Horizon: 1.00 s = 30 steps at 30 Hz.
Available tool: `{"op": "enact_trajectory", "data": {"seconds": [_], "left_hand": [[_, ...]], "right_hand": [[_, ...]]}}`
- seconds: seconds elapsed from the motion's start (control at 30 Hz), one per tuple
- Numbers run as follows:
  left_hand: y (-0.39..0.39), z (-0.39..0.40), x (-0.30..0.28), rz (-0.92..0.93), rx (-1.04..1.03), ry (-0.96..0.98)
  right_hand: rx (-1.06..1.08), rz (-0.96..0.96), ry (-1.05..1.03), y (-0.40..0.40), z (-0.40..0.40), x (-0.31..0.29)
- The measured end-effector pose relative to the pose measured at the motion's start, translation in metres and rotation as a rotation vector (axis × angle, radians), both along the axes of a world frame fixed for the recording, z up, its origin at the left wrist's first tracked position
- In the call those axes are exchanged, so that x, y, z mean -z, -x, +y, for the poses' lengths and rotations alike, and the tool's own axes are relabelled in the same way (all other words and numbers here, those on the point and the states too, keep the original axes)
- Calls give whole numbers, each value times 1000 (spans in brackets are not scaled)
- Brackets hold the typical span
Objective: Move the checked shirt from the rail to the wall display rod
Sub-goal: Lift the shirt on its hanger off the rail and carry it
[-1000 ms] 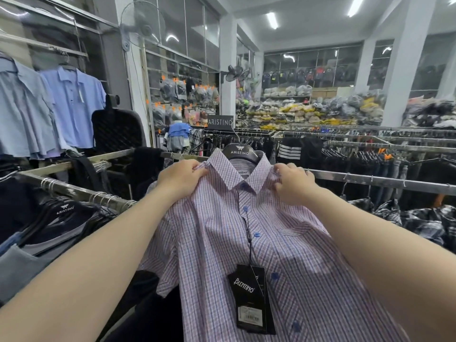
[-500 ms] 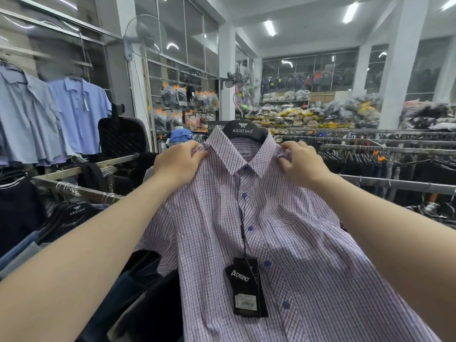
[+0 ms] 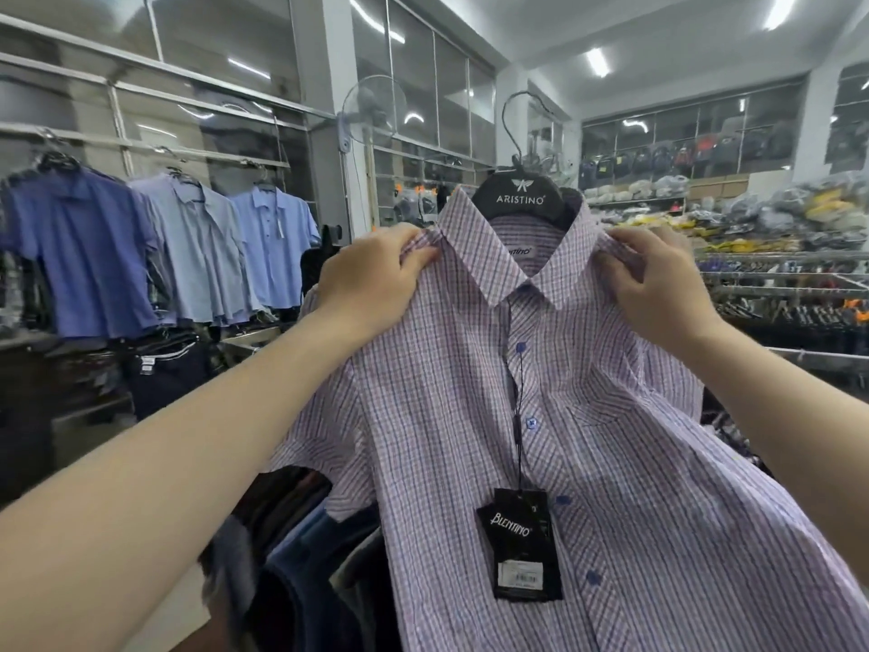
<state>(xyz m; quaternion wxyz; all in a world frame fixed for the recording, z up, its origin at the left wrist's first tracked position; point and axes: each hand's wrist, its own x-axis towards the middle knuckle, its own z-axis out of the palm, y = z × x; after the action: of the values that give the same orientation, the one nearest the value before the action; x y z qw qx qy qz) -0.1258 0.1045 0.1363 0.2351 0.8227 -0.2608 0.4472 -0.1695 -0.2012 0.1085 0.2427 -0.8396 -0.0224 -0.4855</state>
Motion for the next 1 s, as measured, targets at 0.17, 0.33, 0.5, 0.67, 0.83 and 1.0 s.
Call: {"op": "enact_trajectory", "data": {"seconds": [0.17, 0.33, 0.5, 0.67, 0.83, 1.0], "left_hand": [[35, 38, -3, -32, -76, 48], [83, 83, 3, -48, -226, 109], [152, 125, 9, -92, -426, 103], [235, 158, 11, -128, -638, 105], [323, 178, 6, -152, -838, 67], [396, 186, -4, -194, -1042, 3]], "right_hand": [[-116, -57, 22, 0, 32, -5], [-308, -92, 29, -2, 75, -7], [-509, -169, 12, 5, 131, -3], [-709, -200, 4, 28, 197, 4], [-908, -203, -36, 64, 262, 9], [-1104, -185, -63, 96, 321, 6]]}}
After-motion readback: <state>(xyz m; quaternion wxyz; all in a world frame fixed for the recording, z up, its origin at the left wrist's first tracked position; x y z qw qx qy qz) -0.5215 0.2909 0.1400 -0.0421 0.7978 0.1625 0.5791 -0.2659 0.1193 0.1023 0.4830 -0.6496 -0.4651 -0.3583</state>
